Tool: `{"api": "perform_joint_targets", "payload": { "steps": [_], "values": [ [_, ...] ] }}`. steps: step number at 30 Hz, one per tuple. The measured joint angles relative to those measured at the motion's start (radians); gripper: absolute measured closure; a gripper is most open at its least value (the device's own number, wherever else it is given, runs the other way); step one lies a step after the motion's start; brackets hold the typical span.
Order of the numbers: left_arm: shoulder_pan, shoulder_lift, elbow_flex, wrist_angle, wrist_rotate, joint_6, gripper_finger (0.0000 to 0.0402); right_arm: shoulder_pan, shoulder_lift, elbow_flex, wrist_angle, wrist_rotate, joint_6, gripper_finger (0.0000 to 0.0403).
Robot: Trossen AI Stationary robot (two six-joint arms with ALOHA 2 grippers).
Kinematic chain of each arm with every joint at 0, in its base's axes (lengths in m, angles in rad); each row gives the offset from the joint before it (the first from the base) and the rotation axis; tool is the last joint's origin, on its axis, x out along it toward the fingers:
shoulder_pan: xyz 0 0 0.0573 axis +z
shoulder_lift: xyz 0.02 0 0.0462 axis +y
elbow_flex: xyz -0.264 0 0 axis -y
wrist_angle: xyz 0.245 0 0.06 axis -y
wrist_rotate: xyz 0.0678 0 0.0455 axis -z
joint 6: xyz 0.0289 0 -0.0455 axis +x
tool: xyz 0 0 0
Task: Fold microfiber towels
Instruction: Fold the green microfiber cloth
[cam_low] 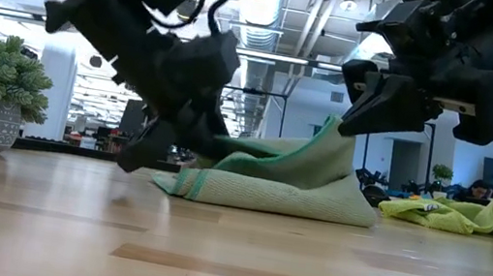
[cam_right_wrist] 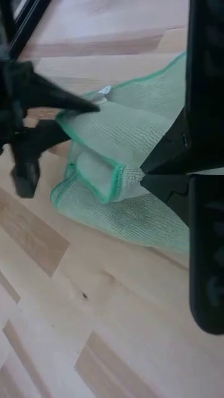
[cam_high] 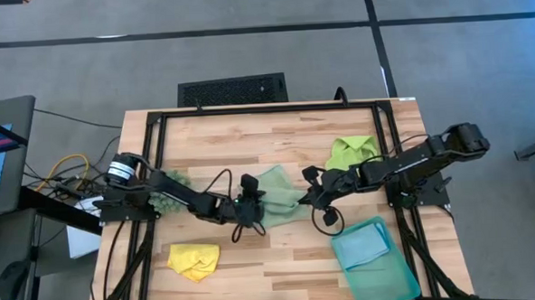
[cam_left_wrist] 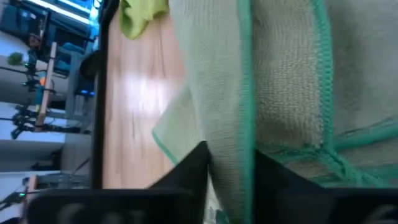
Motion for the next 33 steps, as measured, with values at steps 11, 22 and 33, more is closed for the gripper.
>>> {"api": "perform_joint_targets", "payload": {
  "steps": [11, 22, 33],
  "values": [
    [-0.086, -0.006, 0.063, -0.018, 0.053, -0.123, 0.0391, 0.0, -0.116, 0.0, -0.137, 0.05, 0.068, 0.0394],
    [-0.036, 0.084, 0.064, 0.228, 0.302, -0.221, 0.0314, 0.0, -0.179, -0.058, -0.139, 0.051, 0.111, 0.0391],
    [-0.033, 0.132, 0.136, 0.299, 0.299, -0.312, 0.0143, -0.002, -0.179, -0.059, -0.139, 0.051, 0.106, 0.039]
  ]
}}
